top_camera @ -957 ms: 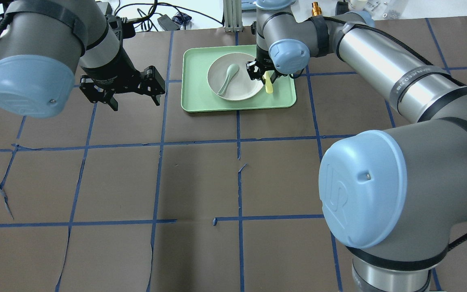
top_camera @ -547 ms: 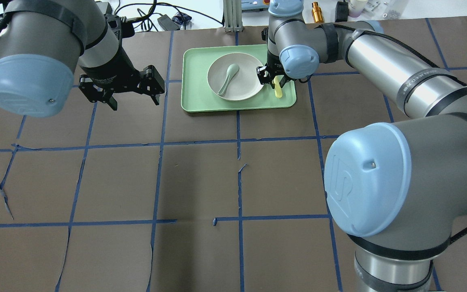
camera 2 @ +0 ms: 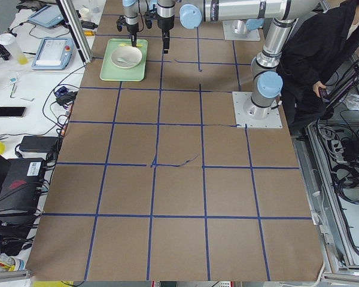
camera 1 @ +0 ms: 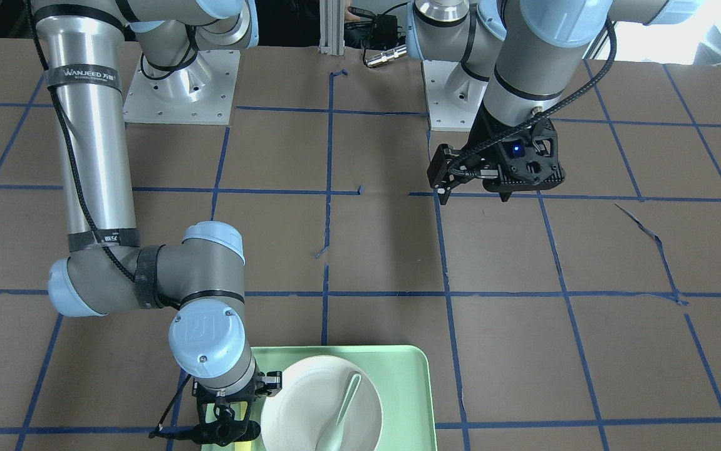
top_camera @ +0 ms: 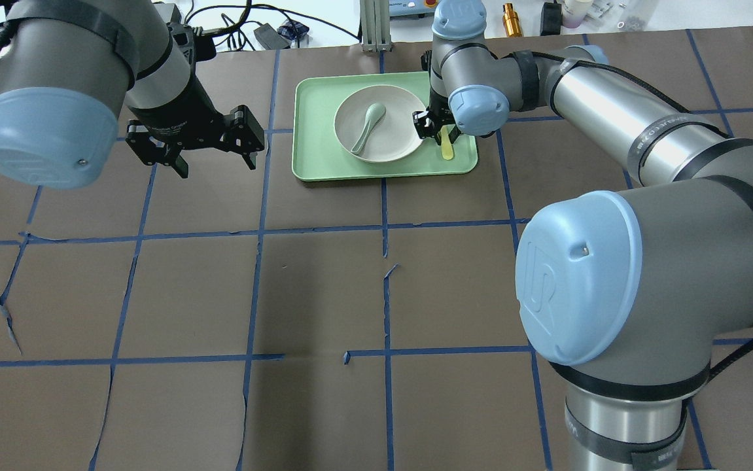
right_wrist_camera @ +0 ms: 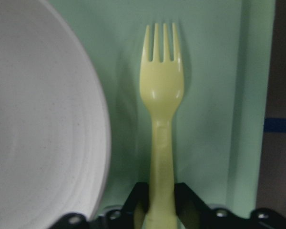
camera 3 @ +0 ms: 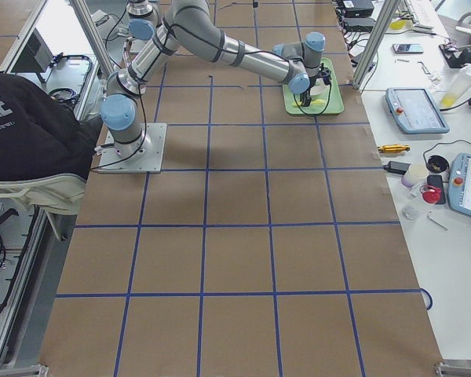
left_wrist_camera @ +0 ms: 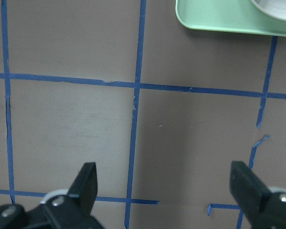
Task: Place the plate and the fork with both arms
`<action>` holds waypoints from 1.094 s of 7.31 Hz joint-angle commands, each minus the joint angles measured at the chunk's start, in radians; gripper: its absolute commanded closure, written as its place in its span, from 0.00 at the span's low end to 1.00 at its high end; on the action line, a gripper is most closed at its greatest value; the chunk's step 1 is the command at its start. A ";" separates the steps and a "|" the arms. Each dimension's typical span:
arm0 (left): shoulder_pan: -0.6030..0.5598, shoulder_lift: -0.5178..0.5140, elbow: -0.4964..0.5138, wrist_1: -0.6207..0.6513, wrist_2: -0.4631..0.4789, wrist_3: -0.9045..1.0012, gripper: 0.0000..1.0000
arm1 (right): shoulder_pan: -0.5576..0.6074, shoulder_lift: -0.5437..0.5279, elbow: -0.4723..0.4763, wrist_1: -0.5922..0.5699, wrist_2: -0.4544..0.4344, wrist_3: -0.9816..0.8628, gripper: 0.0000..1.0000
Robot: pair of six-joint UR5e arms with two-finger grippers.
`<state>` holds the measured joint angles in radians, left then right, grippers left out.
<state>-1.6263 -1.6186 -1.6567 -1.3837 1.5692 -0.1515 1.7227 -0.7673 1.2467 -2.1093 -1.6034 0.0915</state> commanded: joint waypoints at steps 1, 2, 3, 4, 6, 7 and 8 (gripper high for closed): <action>0.000 0.000 0.000 0.000 0.000 0.001 0.00 | -0.002 -0.029 0.019 0.006 -0.003 0.001 0.00; -0.001 0.006 -0.002 -0.002 0.002 0.000 0.00 | -0.002 -0.109 0.074 0.003 -0.001 0.007 0.00; -0.001 0.009 -0.002 -0.002 0.002 0.000 0.00 | -0.012 -0.238 0.176 0.011 -0.006 0.001 0.00; -0.001 0.009 -0.002 -0.002 0.003 0.000 0.00 | -0.050 -0.373 0.297 0.014 -0.006 -0.003 0.00; -0.001 0.014 -0.002 -0.003 0.003 0.000 0.00 | -0.084 -0.644 0.455 0.130 -0.003 -0.003 0.00; -0.001 0.016 -0.002 -0.005 0.003 0.000 0.00 | -0.086 -0.731 0.471 0.228 -0.004 0.000 0.00; -0.003 0.019 -0.002 -0.006 0.003 0.000 0.00 | -0.086 -0.807 0.462 0.355 -0.001 0.008 0.00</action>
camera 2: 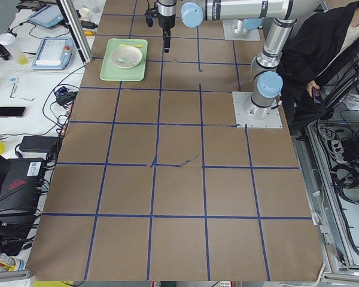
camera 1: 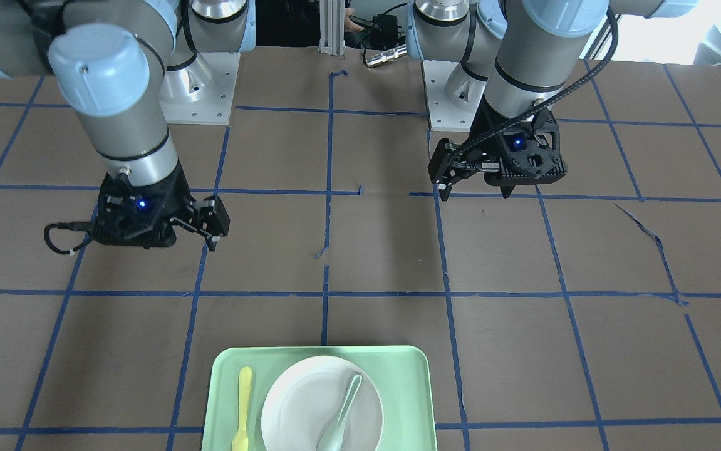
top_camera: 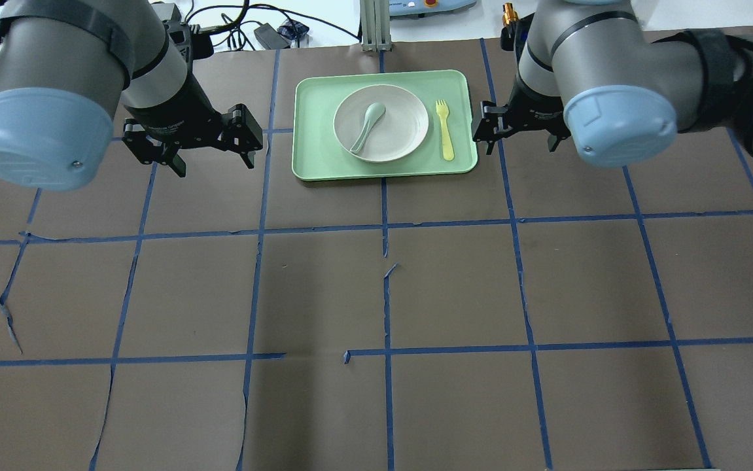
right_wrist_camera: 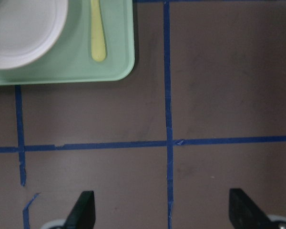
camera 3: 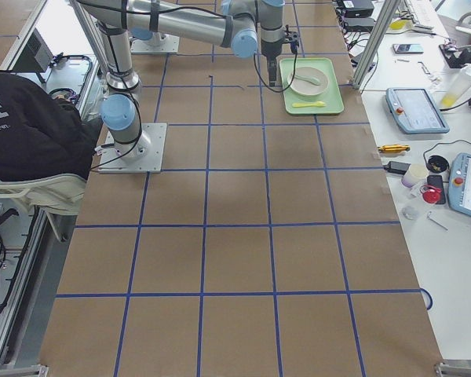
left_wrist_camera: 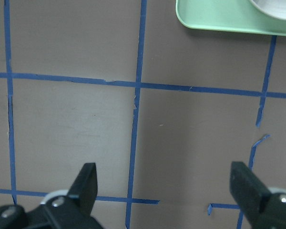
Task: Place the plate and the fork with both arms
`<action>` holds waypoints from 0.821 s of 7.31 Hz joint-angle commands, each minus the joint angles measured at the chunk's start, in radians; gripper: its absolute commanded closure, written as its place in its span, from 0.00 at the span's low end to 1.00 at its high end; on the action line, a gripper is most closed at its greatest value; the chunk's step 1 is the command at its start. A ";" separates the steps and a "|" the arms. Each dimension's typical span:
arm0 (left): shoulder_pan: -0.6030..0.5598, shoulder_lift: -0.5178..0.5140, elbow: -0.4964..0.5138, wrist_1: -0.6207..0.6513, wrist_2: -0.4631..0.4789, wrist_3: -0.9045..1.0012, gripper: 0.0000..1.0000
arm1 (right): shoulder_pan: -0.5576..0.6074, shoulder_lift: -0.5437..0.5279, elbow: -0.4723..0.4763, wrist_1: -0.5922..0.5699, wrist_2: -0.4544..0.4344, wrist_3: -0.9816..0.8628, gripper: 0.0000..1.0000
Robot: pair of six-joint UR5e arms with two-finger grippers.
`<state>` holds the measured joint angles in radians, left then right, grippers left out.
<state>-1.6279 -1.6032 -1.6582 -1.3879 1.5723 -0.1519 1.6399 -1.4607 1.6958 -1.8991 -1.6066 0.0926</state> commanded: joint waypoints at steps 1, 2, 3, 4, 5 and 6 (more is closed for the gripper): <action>-0.001 0.005 0.000 -0.002 0.000 -0.002 0.00 | -0.003 -0.192 0.022 0.176 -0.003 0.010 0.00; -0.001 0.003 0.000 -0.002 0.000 -0.003 0.00 | -0.003 -0.211 0.019 0.175 -0.001 0.012 0.00; -0.001 0.005 0.001 -0.002 0.000 -0.003 0.00 | -0.002 -0.198 -0.008 0.176 0.007 0.009 0.00; -0.001 0.005 0.003 -0.002 0.000 -0.002 0.00 | 0.001 -0.147 -0.056 0.217 0.014 0.006 0.00; -0.001 0.005 0.003 0.001 0.000 -0.002 0.00 | 0.006 -0.107 -0.097 0.254 0.016 0.007 0.00; -0.001 0.005 0.003 0.001 0.000 -0.002 0.00 | 0.006 -0.101 -0.099 0.246 0.016 0.009 0.00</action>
